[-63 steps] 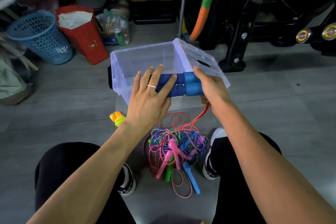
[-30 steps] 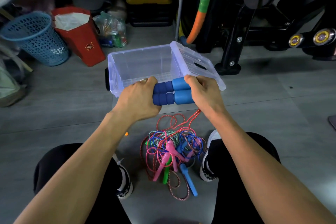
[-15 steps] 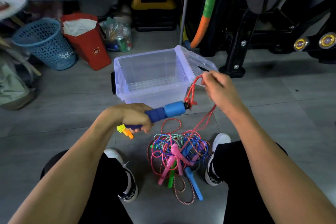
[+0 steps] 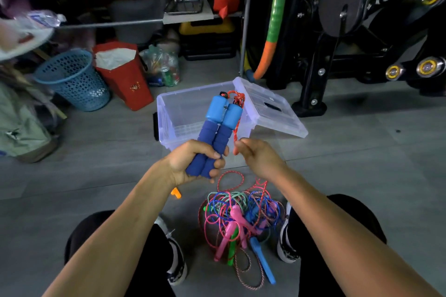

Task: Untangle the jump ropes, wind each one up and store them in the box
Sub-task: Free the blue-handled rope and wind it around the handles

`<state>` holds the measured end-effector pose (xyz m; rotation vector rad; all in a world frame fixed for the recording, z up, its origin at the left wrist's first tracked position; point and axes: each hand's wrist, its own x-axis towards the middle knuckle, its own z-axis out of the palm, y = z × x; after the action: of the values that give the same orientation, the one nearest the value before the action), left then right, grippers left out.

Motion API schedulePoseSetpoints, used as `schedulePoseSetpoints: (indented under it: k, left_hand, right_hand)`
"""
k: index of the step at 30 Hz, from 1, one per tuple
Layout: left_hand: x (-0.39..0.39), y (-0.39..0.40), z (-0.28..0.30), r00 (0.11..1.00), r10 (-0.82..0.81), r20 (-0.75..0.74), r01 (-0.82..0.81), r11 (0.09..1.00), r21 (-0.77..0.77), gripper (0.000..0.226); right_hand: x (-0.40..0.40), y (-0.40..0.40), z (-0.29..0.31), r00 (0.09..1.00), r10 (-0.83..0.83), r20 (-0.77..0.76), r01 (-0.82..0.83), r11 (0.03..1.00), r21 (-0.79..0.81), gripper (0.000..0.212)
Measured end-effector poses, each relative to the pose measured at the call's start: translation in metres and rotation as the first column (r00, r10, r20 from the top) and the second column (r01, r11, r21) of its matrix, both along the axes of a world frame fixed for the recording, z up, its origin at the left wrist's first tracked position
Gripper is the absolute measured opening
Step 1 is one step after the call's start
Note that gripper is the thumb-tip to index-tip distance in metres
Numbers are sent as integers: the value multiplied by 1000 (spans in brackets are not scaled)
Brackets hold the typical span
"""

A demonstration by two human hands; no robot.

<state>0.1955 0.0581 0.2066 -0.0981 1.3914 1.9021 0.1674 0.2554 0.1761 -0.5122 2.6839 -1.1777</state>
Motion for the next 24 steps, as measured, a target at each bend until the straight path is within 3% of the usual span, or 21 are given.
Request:
schedulePoseSetpoints:
  k: [2,4,6,8,9,10,13,16,18,22,24]
  left_hand:
    - [-3,7,-1,992,127,-2,-126,980,-151,19]
    - [-7,13,-5,967,255,-17,-243,897,-369,13]
    - [-12,16,-10,940,293,-174,-332,677,-657,10]
    - [-12,13,-18,945,0,-327,-315,266,-911,14]
    - [-10,11,-21,935,-167,-311,-303,71,-950,21]
    - [-8,11,-23,920,-288,-266,-294,-59,-954,26]
    - [-4,10,-36,865,-488,-118,-257,-228,-939,33]
    - [-5,4,-42,847,-530,-41,-228,-292,-929,32]
    - [-6,-2,-43,863,-500,-69,-230,-266,-936,30]
    - [-9,-7,-33,878,-399,-265,-307,-44,-951,15]
    - [-11,-5,-22,874,-366,-319,-289,135,-948,5]
  right_hand:
    - [7,-6,-4,998,52,-26,-49,992,115,34]
    - [13,-10,-4,997,74,-34,-60,949,311,35]
    - [19,-10,-4,981,164,-106,-95,873,478,33]
    - [24,-8,2,959,227,-168,-117,862,494,34]
    - [24,-7,6,955,234,-181,-121,869,480,35]
    - [24,-5,10,955,232,-186,-122,876,466,35]
    - [19,8,21,959,189,-212,-95,916,389,32]
    - [15,27,27,962,146,-233,-76,955,287,28]
    - [17,36,28,976,149,-160,-105,961,257,30]
    - [14,49,16,975,141,172,-199,896,397,26]
    - [7,53,6,972,65,226,-175,843,509,43]
